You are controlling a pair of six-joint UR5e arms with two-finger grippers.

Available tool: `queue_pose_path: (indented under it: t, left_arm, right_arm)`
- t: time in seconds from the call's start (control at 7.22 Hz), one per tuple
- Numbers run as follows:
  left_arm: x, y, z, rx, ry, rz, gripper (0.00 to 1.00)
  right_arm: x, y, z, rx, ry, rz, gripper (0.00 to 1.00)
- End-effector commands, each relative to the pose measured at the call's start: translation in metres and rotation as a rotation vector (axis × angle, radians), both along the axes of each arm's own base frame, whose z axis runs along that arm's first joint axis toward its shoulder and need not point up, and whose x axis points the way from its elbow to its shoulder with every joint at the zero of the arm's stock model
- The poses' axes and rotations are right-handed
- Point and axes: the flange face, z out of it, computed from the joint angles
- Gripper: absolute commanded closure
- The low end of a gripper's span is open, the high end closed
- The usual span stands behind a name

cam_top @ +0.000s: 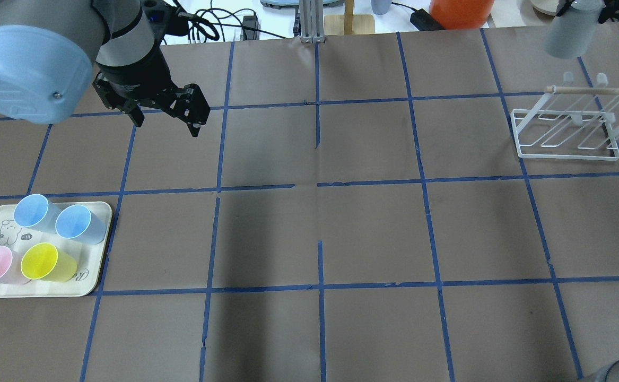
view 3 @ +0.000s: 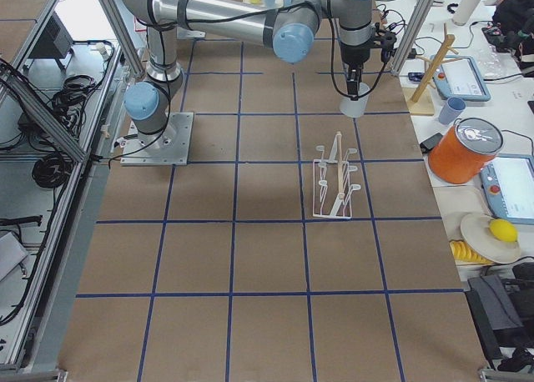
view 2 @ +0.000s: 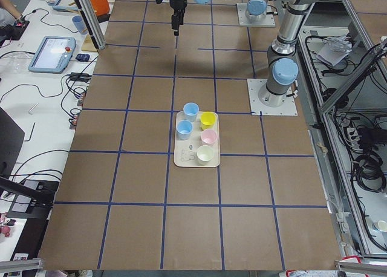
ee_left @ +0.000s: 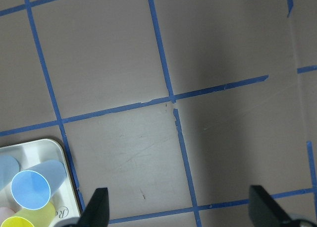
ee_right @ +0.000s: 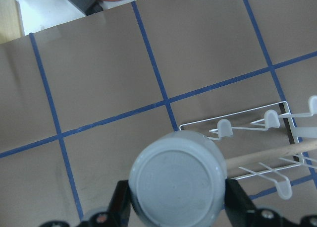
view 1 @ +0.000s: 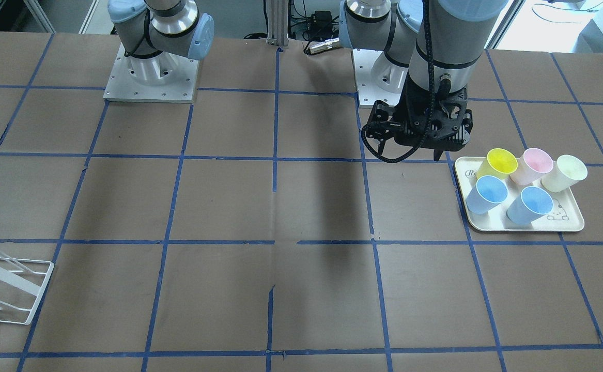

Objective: Transfer IKEA cup to right arm and place on rack

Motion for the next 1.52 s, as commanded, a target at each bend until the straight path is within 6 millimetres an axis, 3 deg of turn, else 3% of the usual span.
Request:
queue_pose_path:
  t: [0.0,0.14,0.83,1.39]
  left_arm:
    - [0.009,0.012,0.017,-0.027,-0.002,0.019,0.0]
    - [0.012,0.011,0.017,-0.029,0.002,0.027,0.0]
    - [0.013,0.012,0.021,-0.043,0.0,0.027,0.0]
    - [0.013,0.012,0.021,-0.043,0.0,0.027,0.0]
  right_arm:
    - [-0.047,-0.02,-0.024,-0.062,0.0,-0.059,1.0]
    - [-0.058,-0.024,-0.033,-0.067,-0.037,-0.064,1.0]
    - [-0.071,-0.054,-0.081,-0.106,-0.064,-0.069,1.0]
    - [-0.073,-0.054,-0.1,-0.078,-0.063,-0.074,1.0]
